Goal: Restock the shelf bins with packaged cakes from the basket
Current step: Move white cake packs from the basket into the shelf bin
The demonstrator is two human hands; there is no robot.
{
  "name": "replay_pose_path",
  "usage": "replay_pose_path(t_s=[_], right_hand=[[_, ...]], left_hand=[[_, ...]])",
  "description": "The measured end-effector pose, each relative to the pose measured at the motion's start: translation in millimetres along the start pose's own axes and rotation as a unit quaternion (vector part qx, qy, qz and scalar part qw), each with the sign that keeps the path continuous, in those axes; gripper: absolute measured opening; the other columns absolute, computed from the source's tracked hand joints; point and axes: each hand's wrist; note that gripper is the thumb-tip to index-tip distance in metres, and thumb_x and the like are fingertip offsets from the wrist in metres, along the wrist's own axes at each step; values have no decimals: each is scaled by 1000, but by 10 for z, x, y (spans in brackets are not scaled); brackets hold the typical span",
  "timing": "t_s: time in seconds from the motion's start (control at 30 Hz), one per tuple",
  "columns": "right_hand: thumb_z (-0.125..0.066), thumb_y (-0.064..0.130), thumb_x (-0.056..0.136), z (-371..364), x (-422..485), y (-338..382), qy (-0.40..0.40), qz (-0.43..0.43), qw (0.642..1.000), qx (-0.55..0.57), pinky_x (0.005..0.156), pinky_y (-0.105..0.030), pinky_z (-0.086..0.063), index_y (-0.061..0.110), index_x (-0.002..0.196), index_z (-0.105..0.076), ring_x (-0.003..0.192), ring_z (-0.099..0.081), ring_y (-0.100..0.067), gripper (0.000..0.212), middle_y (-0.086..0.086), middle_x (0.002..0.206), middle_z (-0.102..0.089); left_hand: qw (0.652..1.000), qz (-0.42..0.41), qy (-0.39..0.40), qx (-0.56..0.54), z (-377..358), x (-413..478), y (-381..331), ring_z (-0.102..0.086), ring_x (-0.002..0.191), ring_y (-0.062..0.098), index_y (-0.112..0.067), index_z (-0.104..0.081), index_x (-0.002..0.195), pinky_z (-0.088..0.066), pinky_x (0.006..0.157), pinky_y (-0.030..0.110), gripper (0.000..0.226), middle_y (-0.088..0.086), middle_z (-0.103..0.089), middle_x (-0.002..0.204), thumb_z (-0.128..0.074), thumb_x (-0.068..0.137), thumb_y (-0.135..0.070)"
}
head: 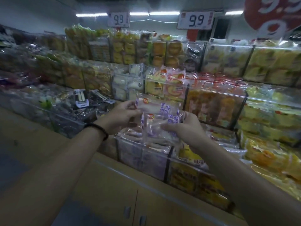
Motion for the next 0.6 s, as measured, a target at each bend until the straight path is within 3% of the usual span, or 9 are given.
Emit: replay_pose_path(t_s=[0.07,0.13,0.2,0.3,0.33,0.37,0.43,0.53,0.6], right_hand=[[-99,37,64,-29,204,-19,-4,-1,1000,-20,79,-57,-63,2,107,-70,83,-75,-41,63,-29,99,-72],[-95,47,68,-53,335,-33,-29,10,998,-60,77,-54,-64,14,117,-70,82,-74,-33,63,-17,94,-75],[-90,52,75,-53,405,-28,-72,30,984,-157,71,-43,-62,22,130,-65,81,-71,-19,67,-2,90,-73],[-88,52,78,-61,525,-59,-98,48,963,-245,67,-45,-60,27,116,-71,74,-68,-18,49,1,81,-69],[-89,50,77,-78,574,-103,-97,42,964,-242,67,-45,-60,27,115,-71,74,-67,-18,47,1,82,-69],[-90,47,77,-100,610,-147,-97,31,967,-235,66,-43,-60,25,119,-70,75,-67,-17,51,1,85,-68],[-91,43,78,-145,670,-230,-102,2,969,-224,66,-37,-58,19,130,-63,80,-65,-15,64,2,94,-65],[-91,41,79,-187,687,-303,-119,-16,956,-268,65,-39,-61,18,126,-46,81,-64,-20,69,-3,99,-61],[-87,41,83,-202,688,-339,-118,12,939,-322,64,-40,-59,24,133,-37,86,-64,-26,72,-8,115,-58]], left_hand=[[1000,-1,7,17,76,191,7,-69,92,29,-10,-67,131,-57,89,52,32,15,-76,109,-71,100,-16],[998,-21,5,51,102,345,-14,-70,89,27,-10,-69,124,-57,72,33,26,22,-76,108,-72,99,-14],[997,-26,-19,67,126,518,25,-75,83,22,-12,-69,117,-54,58,19,19,14,-77,103,-72,99,-9],[995,-15,-53,83,152,784,206,-75,105,39,-5,-70,116,-63,82,37,23,18,-78,111,-77,94,-8],[992,-7,-64,105,135,861,288,-75,104,41,-2,-70,113,-64,87,38,23,20,-78,107,-79,93,-11],[987,2,-78,144,96,908,371,-75,95,39,0,-70,106,-63,79,29,19,18,-77,97,-78,95,-13],[962,12,-132,239,-21,949,517,-66,73,25,-3,-68,94,-48,53,12,16,9,-67,79,-72,100,-16],[928,-6,-225,297,-153,1048,672,-67,91,32,-4,-61,102,-44,65,31,13,11,-65,92,-68,99,-14],[930,-30,-246,270,-205,1081,702,-61,100,30,-5,-55,125,-43,74,33,32,9,-60,102,-69,95,-4]])
Point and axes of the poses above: each hand's wrist, its own x-axis towards the middle knuckle, its own z-axis out of the back of the hand, y = z × x
